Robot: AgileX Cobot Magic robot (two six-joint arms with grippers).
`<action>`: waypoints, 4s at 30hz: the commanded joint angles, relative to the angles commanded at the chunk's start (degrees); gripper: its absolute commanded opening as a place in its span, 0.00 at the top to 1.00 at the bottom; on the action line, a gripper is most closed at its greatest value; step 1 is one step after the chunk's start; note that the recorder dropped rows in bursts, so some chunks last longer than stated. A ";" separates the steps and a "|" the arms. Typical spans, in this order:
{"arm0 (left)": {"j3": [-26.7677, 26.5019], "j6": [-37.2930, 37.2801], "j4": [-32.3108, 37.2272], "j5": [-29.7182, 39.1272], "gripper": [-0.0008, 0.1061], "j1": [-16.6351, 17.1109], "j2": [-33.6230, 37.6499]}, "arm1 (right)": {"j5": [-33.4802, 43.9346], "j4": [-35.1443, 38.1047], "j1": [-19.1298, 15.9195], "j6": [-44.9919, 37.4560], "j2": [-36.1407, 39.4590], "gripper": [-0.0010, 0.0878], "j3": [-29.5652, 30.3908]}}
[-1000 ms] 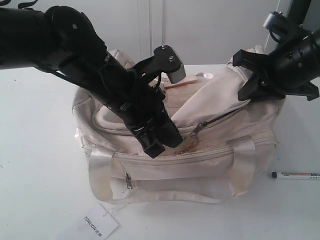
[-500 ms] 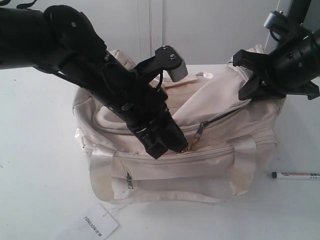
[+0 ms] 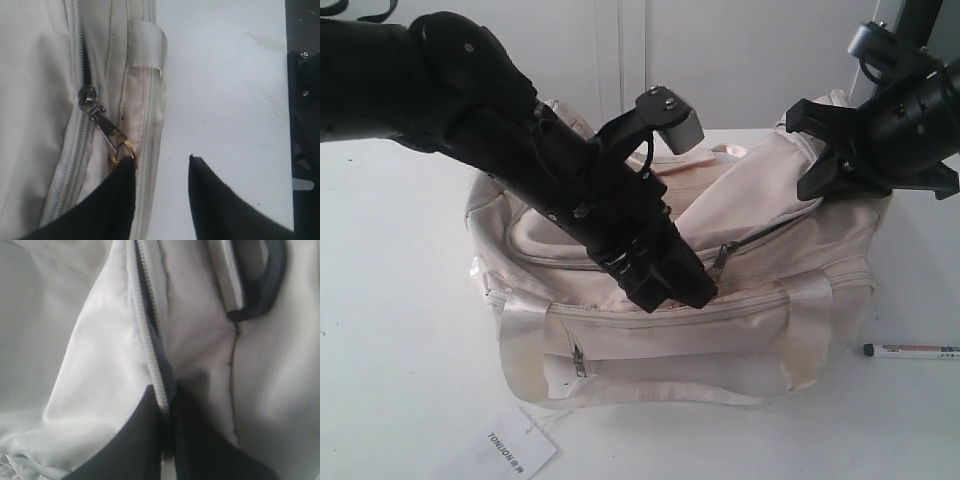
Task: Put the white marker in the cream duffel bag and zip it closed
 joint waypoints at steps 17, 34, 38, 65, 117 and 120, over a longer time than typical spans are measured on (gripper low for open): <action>0.00 0.00 0.50 -6.60 0.74 -0.65 2.97 | 0.00 0.00 0.00 0.00 0.00 0.99 0.00; 0.00 1.58 0.61 -9.74 0.99 -0.65 0.36 | 0.00 0.00 0.00 0.00 0.00 0.99 0.00; 0.00 1.58 0.61 -10.65 0.99 -0.65 -1.75 | 0.00 0.00 0.00 0.00 0.00 0.99 0.00; 0.00 -16.65 29.28 -17.39 0.75 -11.96 -2.77 | -0.21 0.00 0.00 0.02 0.00 0.99 0.00; 0.00 -17.04 33.79 -20.19 0.99 -11.96 1.94 | -0.21 0.00 0.00 -0.77 0.00 0.99 0.00; 0.00 -17.04 34.02 -20.19 0.99 -11.96 1.00 | -0.21 0.00 0.00 -0.77 0.00 0.99 0.00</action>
